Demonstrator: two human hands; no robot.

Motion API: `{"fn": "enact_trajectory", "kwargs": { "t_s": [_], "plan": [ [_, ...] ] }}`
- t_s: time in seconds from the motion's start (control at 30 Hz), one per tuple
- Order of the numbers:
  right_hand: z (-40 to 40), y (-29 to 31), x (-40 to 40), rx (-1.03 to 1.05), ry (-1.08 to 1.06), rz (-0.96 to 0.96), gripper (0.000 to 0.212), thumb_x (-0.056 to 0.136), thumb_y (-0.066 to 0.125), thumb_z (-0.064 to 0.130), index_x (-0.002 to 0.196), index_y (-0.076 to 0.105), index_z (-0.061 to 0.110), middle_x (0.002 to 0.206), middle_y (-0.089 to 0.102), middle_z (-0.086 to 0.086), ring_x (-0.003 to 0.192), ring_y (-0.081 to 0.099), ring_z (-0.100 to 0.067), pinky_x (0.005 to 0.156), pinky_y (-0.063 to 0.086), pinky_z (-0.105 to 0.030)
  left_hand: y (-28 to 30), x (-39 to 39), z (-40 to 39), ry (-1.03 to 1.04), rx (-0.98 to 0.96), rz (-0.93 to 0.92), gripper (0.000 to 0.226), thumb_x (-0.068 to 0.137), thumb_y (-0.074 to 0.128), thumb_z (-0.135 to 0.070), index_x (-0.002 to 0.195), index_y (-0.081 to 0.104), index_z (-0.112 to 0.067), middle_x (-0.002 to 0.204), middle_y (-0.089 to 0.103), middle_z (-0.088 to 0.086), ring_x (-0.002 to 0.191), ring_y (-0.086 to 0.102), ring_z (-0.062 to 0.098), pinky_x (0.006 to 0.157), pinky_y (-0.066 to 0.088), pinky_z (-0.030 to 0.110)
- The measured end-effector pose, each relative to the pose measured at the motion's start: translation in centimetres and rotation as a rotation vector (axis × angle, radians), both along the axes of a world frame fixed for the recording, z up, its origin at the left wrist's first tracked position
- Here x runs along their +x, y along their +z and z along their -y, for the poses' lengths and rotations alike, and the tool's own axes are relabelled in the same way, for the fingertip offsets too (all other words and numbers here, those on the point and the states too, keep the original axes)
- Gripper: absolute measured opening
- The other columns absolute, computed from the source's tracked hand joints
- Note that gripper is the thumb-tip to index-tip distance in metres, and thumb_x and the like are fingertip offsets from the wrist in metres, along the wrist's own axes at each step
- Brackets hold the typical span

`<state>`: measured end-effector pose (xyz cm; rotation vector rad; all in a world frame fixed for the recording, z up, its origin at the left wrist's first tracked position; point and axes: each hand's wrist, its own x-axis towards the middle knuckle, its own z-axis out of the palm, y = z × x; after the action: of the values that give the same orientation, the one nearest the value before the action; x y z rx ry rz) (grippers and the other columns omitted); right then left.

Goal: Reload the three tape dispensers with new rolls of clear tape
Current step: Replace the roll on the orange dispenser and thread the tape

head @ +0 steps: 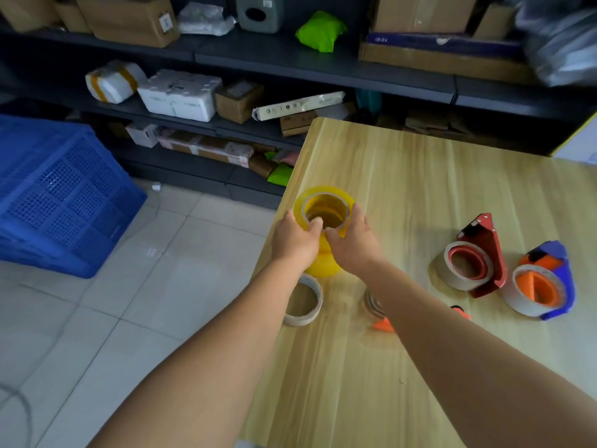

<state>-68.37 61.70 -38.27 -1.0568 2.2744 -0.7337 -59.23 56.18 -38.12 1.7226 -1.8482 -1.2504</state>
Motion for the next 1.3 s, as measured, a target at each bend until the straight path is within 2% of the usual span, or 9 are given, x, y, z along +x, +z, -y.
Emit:
{"fn": "enact_trajectory", "kwargs": {
  "t_s": [0.13, 0.33, 0.43, 0.6, 0.73, 0.9, 1.13, 1.2, 1.3],
  "plan": [
    [-0.5, 0.5, 0.0, -0.052, -0.044, 0.085, 0.080, 0.093, 0.057, 0.031, 0.152, 0.007, 0.012, 0.157, 0.022, -0.007, 0.138, 0.034, -0.026, 0.105, 0.034, -0.032, 0.1, -0.2, -0.3, 0.104, 0.000, -0.063, 0.068, 0.087, 0.063, -0.036, 0.145, 0.035, -0.016, 0.146, 0.044, 0.008, 0.130, 0.046, 0.027, 0.103, 0.042, 0.039],
    [-2.0, 1.6, 0.2, -0.222, -0.158, 0.174, 0.085, 0.089, 0.063, 0.030, 0.153, 0.007, 0.018, 0.158, 0.019, 0.000, 0.144, 0.024, -0.019, 0.110, 0.028, -0.031, 2.0, -0.4, -1.0, 0.209, -0.147, -0.260, 0.042, 0.081, 0.070, -0.023, 0.116, 0.049, -0.015, 0.121, 0.048, 0.004, 0.087, 0.053, 0.015, 0.069, 0.043, 0.024],
    [-2.8, 2.9, -0.1, -0.320, -0.194, 0.137, 0.078, 0.090, 0.062, 0.027, 0.151, 0.014, 0.022, 0.150, 0.025, 0.002, 0.136, 0.032, -0.016, 0.099, 0.029, -0.024, 2.8, -0.3, -1.2, 0.186, -0.150, -0.334, 0.044, 0.083, 0.066, -0.012, 0.122, 0.048, -0.018, 0.125, 0.046, 0.004, 0.094, 0.054, 0.013, 0.063, 0.040, 0.014],
    [-4.0, 4.9, -1.0, -0.408, -0.198, 0.126, 0.064, 0.090, 0.056, 0.017, 0.146, 0.029, 0.027, 0.125, 0.032, 0.004, 0.115, 0.046, -0.021, 0.099, 0.042, -0.036, 4.3, -0.6, -2.6, 0.079, -0.138, -0.422, 0.054, 0.082, 0.052, 0.003, 0.129, 0.052, -0.023, 0.130, 0.044, 0.003, 0.107, 0.050, 0.014, 0.092, 0.046, 0.028],
    [-5.4, 5.8, -1.6, -0.443, -0.198, 0.143, 0.058, 0.090, 0.057, 0.015, 0.141, 0.035, 0.030, 0.130, 0.053, -0.004, 0.115, 0.053, -0.025, 0.092, 0.044, -0.033, 5.2, -1.4, -3.9, -0.021, -0.151, -0.468, 0.057, 0.082, 0.046, 0.007, 0.127, 0.053, -0.028, 0.130, 0.048, 0.001, 0.110, 0.050, 0.013, 0.091, 0.041, 0.024],
    [-7.4, 6.5, -2.0, -0.498, -0.229, 0.080, 0.056, 0.087, 0.058, 0.008, 0.137, 0.039, 0.023, 0.128, 0.053, -0.003, 0.115, 0.051, -0.022, 0.096, 0.042, -0.032, 5.5, -1.8, -5.1, -0.159, -0.194, -0.491, 0.058, 0.085, 0.049, 0.004, 0.131, 0.051, -0.032, 0.134, 0.052, -0.004, 0.122, 0.049, 0.012, 0.101, 0.040, 0.026],
    [-9.3, 7.6, -2.9, -0.539, -0.211, 0.061, 0.058, 0.080, 0.054, -0.005, 0.130, 0.046, 0.022, 0.117, 0.051, 0.001, 0.102, 0.050, -0.014, 0.081, 0.037, -0.011, 7.4, -2.0, -6.5, -0.303, -0.153, -0.669, 0.040, 0.084, 0.048, -0.044, 0.122, 0.059, -0.033, 0.125, 0.061, -0.003, 0.111, 0.058, 0.007, 0.097, 0.045, 0.025],
    [-9.7, 7.9, -3.4, -0.520, -0.203, 0.093, 0.060, 0.079, 0.052, -0.009, 0.129, 0.050, 0.024, 0.112, 0.044, 0.002, 0.095, 0.047, -0.011, 0.068, 0.034, 0.002, 8.0, -1.7, -6.3, -0.349, -0.109, -0.667, 0.034, 0.088, 0.047, -0.041, 0.119, 0.059, -0.033, 0.123, 0.061, -0.008, 0.113, 0.056, 0.002, 0.096, 0.042, 0.018],
    [-10.0, 8.2, -3.8, -0.495, -0.187, 0.168, 0.059, 0.080, 0.053, -0.011, 0.121, 0.054, 0.031, 0.108, 0.036, 0.003, 0.097, 0.047, -0.014, 0.073, 0.040, -0.004, 8.7, -1.1, -5.7, -0.426, 0.053, -0.620, 0.036, 0.095, 0.054, -0.025, 0.131, 0.054, -0.025, 0.128, 0.057, -0.008, 0.121, 0.051, 0.006, 0.101, 0.038, 0.020]
  ]
}}
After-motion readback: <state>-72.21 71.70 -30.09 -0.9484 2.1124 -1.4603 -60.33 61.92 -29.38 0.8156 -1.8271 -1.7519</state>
